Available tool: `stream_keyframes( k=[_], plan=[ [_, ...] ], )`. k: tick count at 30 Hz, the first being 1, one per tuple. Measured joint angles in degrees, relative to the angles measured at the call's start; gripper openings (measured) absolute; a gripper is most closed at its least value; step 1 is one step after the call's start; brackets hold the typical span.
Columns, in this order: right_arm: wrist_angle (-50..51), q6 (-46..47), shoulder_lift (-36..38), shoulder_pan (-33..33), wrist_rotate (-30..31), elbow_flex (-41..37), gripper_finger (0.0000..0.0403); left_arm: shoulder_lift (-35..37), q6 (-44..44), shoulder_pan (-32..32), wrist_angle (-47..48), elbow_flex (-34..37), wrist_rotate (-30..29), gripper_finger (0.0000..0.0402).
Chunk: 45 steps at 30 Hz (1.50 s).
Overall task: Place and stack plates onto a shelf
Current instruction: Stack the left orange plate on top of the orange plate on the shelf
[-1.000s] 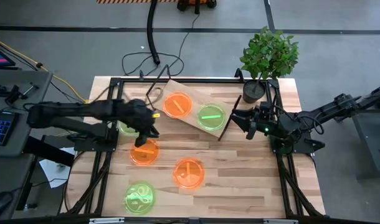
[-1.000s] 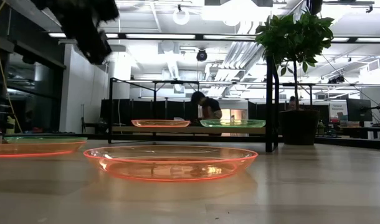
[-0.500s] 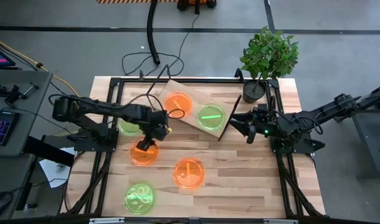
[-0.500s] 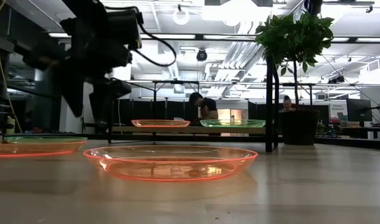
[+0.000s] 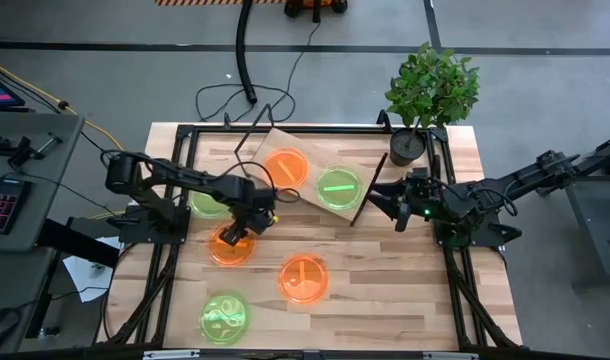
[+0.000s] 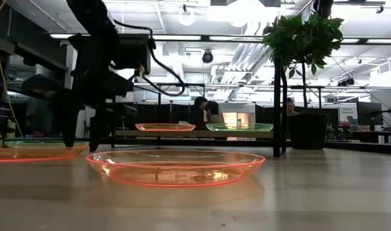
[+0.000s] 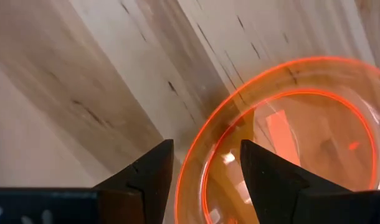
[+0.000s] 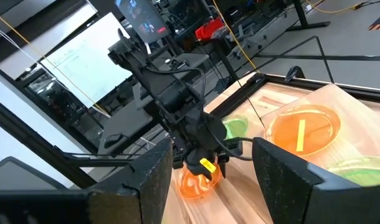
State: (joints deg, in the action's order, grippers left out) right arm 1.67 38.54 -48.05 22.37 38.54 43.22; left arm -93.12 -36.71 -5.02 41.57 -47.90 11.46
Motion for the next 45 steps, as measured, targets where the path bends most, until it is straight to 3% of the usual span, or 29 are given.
stream_keyframes(
  k=[10, 13, 18, 20, 26, 35, 38, 45],
  plan=[
    [0.8, 0.5, 0.0, 0.0, 0.0, 0.0, 0.0204, -2.8, -0.3, -0.1, 1.6, -0.3, 0.5, 0.0157],
    [0.9, 0.5, 0.0, 0.0, 0.0, 0.0, 0.0204, -2.8, -1.1, -0.1, 1.1, -0.2, -0.3, 0.0119],
    [1.5, 0.5, 0.0, 0.0, 0.0, 0.0, 0.0204, -2.8, -0.4, -0.2, 0.0, -0.2, -0.8, 0.0024],
    [1.9, 0.5, 0.0, 0.0, 0.0, 0.0, 0.0204, -2.4, 1.2, -0.7, 0.1, -0.1, -0.2, 0.0009],
    [2.5, 0.5, 0.0, 0.0, 0.0, 0.0, 0.0204, -1.4, 5.6, -4.2, 3.7, -3.5, 3.3, 0.0002],
    [3.5, 0.5, 0.0, 0.0, 0.0, 0.0, 0.0204, 9.8, 11.1, -10.7, 8.4, -12.5, 6.6, 0.0000],
    [3.7, 0.3, 0.0, 0.0, 0.3, 0.0, 0.0204, 12.7, 16.6, -12.9, 7.3, -16.6, 4.8, 0.0000],
    [4.3, 0.0, 0.0, 0.0, 0.4, 0.0, 0.0204, 12.6, 30.6, -19.0, -2.1, -24.7, -8.0, 0.0000]
  ],
)
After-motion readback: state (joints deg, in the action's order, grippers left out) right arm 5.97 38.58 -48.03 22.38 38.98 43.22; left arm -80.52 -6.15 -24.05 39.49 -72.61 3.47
